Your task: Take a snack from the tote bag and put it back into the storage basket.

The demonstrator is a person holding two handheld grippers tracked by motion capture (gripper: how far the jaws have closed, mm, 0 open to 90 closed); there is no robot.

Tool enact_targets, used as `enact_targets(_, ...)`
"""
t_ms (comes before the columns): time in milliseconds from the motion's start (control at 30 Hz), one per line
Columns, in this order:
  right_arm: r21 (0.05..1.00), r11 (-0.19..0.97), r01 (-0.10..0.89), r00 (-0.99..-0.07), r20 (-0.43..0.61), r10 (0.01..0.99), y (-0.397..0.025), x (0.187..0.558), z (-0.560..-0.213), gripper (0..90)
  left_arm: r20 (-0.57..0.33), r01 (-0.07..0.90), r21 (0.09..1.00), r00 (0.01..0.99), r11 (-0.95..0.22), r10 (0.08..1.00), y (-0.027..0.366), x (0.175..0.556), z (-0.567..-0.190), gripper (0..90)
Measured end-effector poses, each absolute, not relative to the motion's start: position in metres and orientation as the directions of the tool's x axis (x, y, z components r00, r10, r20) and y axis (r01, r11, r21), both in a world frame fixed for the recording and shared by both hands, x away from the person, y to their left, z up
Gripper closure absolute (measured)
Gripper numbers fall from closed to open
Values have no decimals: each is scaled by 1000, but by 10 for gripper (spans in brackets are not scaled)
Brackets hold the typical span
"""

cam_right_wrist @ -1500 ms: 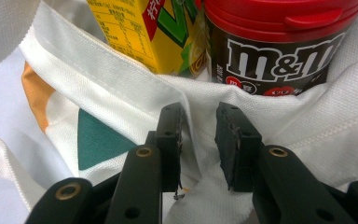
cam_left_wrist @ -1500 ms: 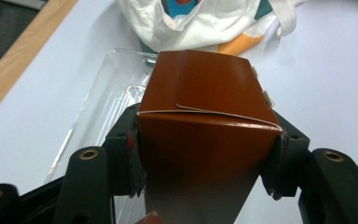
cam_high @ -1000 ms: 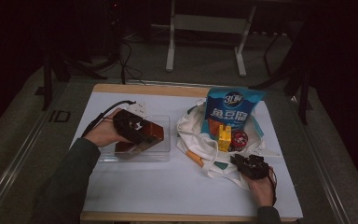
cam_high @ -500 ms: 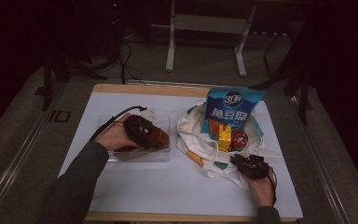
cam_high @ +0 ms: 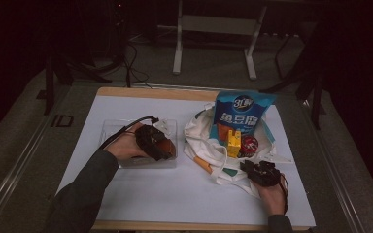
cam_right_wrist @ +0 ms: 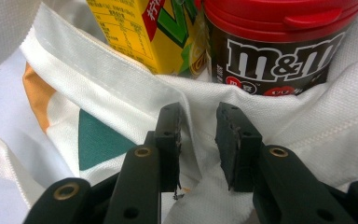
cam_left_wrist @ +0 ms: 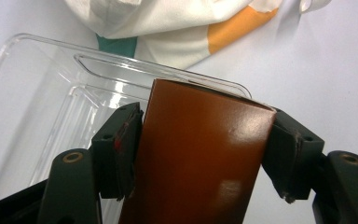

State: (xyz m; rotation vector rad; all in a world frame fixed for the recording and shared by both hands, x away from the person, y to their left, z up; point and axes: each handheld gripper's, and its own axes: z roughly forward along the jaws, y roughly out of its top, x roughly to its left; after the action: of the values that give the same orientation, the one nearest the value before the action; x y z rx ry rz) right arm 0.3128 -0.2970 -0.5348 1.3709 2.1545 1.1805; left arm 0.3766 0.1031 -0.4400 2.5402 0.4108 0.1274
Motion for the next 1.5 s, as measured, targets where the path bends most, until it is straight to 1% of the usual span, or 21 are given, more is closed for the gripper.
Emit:
enact_targets(100,783,195,591,-484,151,862,-297,313,-535,704,-13,274,541,948,-795,318,101,377,-442,304)
enact_targets(300,782,194,592,-485,153,861,-297,313,-535,703,-39,292,548,945,-784,325,99,379,-443,288)
enact_targets(400,782,194,592,-485,153,861,-297,313,-535,703,-35,292,540,945,-789,325,97,379,-444,273)
enact_targets(533,782,194,592,-485,153,861,-297,313,-535,703,-37,296,564,942,-771,334,98,379,-440,245)
enact_targets(833,783,194,591,-485,153,861,-297,313,-535,702,-16,276,596,943,-754,333,101,374,-432,241)
enact_targets(900,783,194,592,-485,154,861,-297,313,-535,702,4,264,595,944,-759,331,101,373,-430,241)
enact_targets(933,783,194,591,-485,153,861,-297,313,-535,702,30,259,592,939,-763,342,101,372,-429,243)
enact_targets(1000,783,194,591,-485,153,861,-297,313,-535,702,37,259,611,934,-748,354,101,371,-428,277)
enact_targets(1067,783,194,591,-485,152,861,-297,313,-535,702,30,266,619,932,-739,360,102,372,-426,288)
enact_targets(1233,783,192,592,-485,156,860,-297,313,-535,702,40,271,631,925,-727,379,100,373,-424,266)
enact_targets(1267,783,192,592,-486,157,860,-297,313,-535,701,34,272,632,926,-726,377,100,374,-423,250)
enact_targets(1400,782,191,593,-485,157,860,-297,313,-535,701,14,283,639,925,-715,379,99,376,-421,243)
enact_targets(1433,782,191,593,-485,157,860,-297,313,-535,701,24,279,637,925,-719,380,99,376,-420,235)
enact_targets(1500,782,191,593,-485,158,860,-297,313,-535,701,15,282,641,925,-714,380,98,377,-419,217)
